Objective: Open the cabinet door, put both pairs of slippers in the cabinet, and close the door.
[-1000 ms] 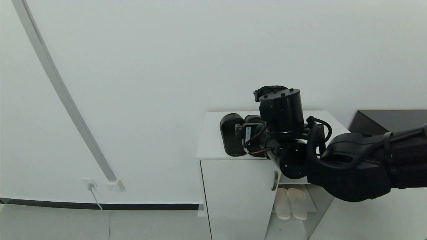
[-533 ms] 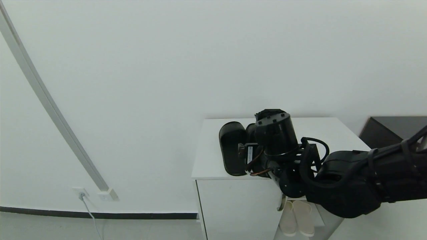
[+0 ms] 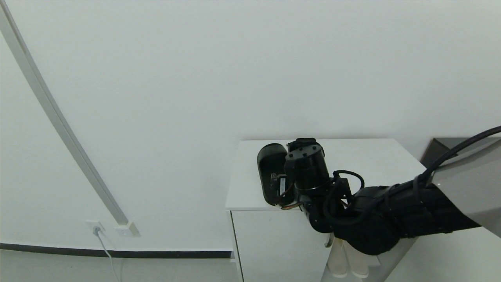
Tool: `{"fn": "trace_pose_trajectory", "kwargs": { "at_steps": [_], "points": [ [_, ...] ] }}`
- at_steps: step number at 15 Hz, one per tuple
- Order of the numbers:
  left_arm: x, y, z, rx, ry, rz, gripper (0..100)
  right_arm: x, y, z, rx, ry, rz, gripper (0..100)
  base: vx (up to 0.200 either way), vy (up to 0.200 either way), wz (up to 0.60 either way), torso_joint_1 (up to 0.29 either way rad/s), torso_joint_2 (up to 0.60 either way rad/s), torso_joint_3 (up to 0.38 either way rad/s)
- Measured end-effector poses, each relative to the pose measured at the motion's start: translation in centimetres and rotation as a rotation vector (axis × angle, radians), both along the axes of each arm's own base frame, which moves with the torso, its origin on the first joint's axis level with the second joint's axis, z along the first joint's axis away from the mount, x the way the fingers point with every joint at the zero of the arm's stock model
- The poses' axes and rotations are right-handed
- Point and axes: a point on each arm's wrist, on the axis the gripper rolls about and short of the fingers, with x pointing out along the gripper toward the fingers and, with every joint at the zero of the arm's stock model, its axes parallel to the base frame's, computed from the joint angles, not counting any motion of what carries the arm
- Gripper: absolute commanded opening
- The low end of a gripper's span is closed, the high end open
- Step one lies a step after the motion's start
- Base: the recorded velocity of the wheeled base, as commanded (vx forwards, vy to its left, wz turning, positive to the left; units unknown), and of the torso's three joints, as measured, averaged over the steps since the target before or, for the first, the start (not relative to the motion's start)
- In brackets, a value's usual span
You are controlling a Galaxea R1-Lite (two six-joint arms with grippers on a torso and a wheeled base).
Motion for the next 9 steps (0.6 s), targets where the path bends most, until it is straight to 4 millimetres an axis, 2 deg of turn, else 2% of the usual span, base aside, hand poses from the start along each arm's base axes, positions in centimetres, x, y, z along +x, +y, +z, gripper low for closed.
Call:
{"fn": "trace_pose_trajectory", "kwargs": {
  "at_steps": [5,9],
  "points": [
    [0.0,0.0,0.0,0.0,0.0,0.001,0,4.4,0.2,-0.9,-0.017,-0.029,-0.029,100,0.0,0.0,0.0,0.0,0.0,0.0],
    [0.0,0.0,0.0,0.0,0.0,0.002,0,6.4,0.9,-1.7,-0.048,-0.096,-0.026,100,0.0,0.0,0.0,0.0,0.0,0.0]
  ]
}}
